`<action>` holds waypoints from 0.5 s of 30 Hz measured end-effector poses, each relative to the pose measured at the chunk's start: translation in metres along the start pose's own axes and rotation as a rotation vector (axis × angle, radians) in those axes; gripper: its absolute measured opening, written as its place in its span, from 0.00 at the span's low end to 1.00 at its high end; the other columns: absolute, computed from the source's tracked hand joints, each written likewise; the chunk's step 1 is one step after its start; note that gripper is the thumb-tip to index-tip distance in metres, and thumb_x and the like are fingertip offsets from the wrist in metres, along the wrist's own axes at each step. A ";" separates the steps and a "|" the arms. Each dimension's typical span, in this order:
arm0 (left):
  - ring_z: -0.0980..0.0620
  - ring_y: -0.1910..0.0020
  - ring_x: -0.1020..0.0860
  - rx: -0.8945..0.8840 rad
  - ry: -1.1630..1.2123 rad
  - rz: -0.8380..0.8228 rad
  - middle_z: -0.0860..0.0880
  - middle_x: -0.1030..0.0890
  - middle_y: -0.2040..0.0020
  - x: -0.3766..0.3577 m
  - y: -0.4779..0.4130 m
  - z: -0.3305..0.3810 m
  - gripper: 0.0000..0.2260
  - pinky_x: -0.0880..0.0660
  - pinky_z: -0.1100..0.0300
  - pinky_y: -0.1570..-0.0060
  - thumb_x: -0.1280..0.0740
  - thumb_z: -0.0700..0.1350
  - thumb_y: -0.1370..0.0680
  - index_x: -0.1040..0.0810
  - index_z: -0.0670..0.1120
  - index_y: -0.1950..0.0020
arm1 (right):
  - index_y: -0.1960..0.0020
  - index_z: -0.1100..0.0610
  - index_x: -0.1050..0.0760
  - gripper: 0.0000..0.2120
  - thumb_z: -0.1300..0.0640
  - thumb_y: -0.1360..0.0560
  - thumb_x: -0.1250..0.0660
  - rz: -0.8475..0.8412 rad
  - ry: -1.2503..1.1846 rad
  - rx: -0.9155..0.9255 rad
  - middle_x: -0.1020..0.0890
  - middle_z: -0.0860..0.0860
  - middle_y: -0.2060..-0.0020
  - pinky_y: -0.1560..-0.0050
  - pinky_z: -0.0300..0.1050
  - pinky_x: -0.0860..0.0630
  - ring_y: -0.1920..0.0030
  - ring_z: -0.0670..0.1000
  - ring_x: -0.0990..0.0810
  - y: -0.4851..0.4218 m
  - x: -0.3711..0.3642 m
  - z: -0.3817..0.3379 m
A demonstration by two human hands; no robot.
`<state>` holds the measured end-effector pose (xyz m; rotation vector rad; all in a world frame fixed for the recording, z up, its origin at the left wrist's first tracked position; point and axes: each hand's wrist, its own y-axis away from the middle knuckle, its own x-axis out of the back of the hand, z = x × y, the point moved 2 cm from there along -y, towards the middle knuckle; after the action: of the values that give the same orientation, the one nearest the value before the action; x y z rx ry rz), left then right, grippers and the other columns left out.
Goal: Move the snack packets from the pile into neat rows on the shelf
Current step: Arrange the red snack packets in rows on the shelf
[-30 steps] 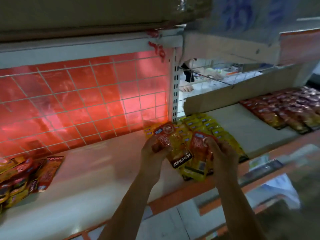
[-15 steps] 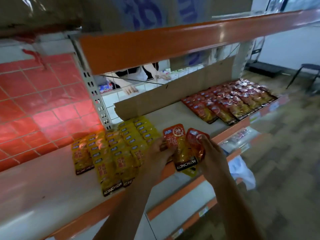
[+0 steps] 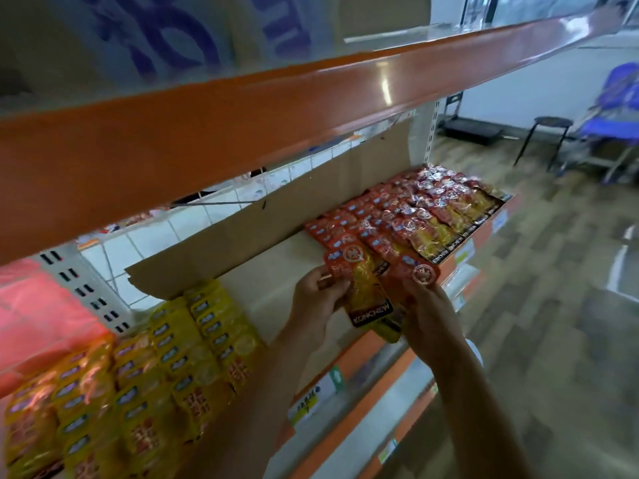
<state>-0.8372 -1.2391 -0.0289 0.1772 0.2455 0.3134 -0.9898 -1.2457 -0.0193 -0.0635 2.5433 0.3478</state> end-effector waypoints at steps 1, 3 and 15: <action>0.56 0.62 0.19 -0.002 -0.009 0.013 0.48 0.17 0.56 -0.003 -0.008 -0.001 0.08 0.23 0.67 0.66 0.33 0.34 0.24 0.22 0.44 0.46 | 0.37 0.56 0.29 0.12 0.63 0.20 0.42 0.010 -0.017 0.022 0.19 0.57 0.52 0.65 0.42 0.24 0.62 0.51 0.18 -0.009 0.003 -0.004; 0.55 0.60 0.18 -0.004 -0.028 0.071 0.46 0.17 0.54 -0.005 -0.025 -0.005 0.07 0.22 0.65 0.64 0.33 0.37 0.23 0.22 0.43 0.45 | 0.40 0.53 0.28 0.10 0.62 0.20 0.42 0.002 -0.011 0.059 0.18 0.55 0.53 0.68 0.40 0.22 0.62 0.49 0.17 -0.024 0.009 -0.010; 0.49 0.56 0.18 0.041 -0.395 0.427 0.49 0.16 0.55 -0.038 -0.094 -0.040 0.05 0.20 0.49 0.51 0.29 0.46 0.26 0.19 0.49 0.51 | 0.38 0.41 0.25 0.33 0.22 0.33 0.43 -0.178 0.458 -0.064 0.21 0.48 0.39 0.35 0.63 0.31 0.38 0.53 0.24 -0.135 0.020 -0.046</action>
<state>-0.8565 -1.3346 -0.0786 0.3282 -0.1822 0.6866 -1.0150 -1.3870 -0.0246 -0.4367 2.9464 0.3777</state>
